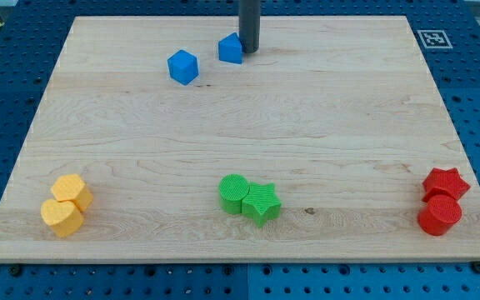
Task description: Push the blue triangle right to the blue cube
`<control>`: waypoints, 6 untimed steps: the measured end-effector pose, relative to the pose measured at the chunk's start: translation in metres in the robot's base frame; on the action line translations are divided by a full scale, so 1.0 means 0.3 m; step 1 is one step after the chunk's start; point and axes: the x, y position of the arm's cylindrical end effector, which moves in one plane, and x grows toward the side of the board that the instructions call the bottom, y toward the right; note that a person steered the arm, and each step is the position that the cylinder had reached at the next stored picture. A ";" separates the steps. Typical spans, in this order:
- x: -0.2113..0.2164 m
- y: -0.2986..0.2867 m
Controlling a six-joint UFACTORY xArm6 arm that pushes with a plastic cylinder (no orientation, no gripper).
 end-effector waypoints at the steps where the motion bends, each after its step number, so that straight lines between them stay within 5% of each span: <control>1: -0.089 -0.007; 3: -0.094 -0.107; 6: 0.118 -0.107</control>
